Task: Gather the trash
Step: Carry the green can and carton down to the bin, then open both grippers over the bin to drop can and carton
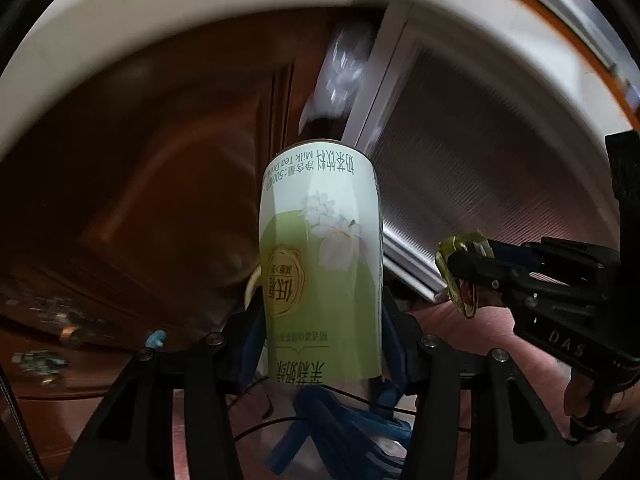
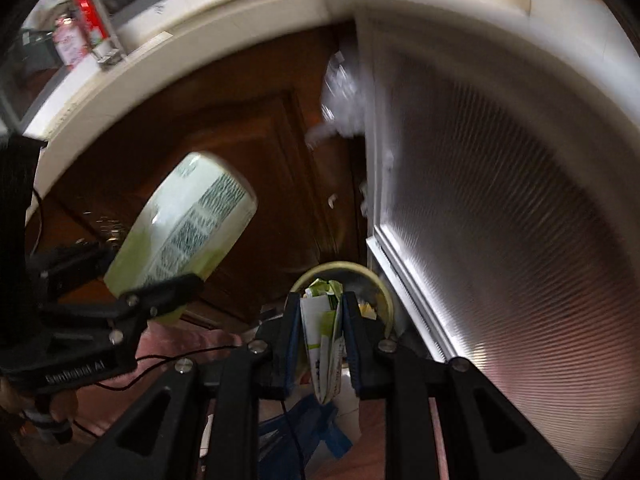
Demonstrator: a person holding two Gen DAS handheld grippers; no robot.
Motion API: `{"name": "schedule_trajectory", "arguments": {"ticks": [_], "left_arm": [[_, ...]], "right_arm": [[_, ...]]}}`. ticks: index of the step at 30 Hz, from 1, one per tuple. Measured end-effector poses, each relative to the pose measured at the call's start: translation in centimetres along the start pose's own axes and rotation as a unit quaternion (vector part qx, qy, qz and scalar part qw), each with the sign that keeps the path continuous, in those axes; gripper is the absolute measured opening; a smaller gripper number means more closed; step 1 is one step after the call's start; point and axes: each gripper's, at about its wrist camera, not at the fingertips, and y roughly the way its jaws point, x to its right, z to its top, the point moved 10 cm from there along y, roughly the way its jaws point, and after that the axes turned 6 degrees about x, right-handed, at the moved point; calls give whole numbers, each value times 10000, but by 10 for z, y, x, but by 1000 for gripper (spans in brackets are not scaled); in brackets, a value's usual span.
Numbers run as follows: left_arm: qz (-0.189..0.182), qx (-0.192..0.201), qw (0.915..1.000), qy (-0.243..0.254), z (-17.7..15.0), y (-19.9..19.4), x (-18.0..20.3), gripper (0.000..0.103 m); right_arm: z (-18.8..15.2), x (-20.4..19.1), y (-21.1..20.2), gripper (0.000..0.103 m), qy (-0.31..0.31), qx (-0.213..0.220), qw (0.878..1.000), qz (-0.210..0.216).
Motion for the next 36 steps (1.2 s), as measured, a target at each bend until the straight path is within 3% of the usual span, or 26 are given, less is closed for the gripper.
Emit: {"name": "schedule_trajectory", "arguments": {"ticks": [11,17,22,26,31,33,35,36], "left_arm": [[-8,-848,9964,-95,-49,106,-25,51],[-190,-1054,9941,-188,-51,149,-27,52],[-344,-1140,9925,-277,-50,177,-24,53],[-364,-1161,9925,-137,-51,191,-26,54],[-294,-1231,9919,-106,-49,208,-32,56],[-321,-1223,9919,-127,-48,207,-33,60],[-300,-1207,9922,-119,-48,206,-34,83],[-281,-1185,9925,-97,-47,206,-34,89]], "right_arm": [[-25,15,100,21,703,-586,9958,-5],[-50,34,153,23,885,-700,9936,-114],[-71,51,178,24,1101,-995,9887,-223],[-67,55,184,32,1114,-883,9896,-224],[-62,51,192,35,1073,-891,9901,-161],[-61,51,195,40,1105,-894,9898,-138],[-61,51,196,50,1168,-905,9890,-75],[-61,52,196,53,1170,-909,9889,-87]]}}
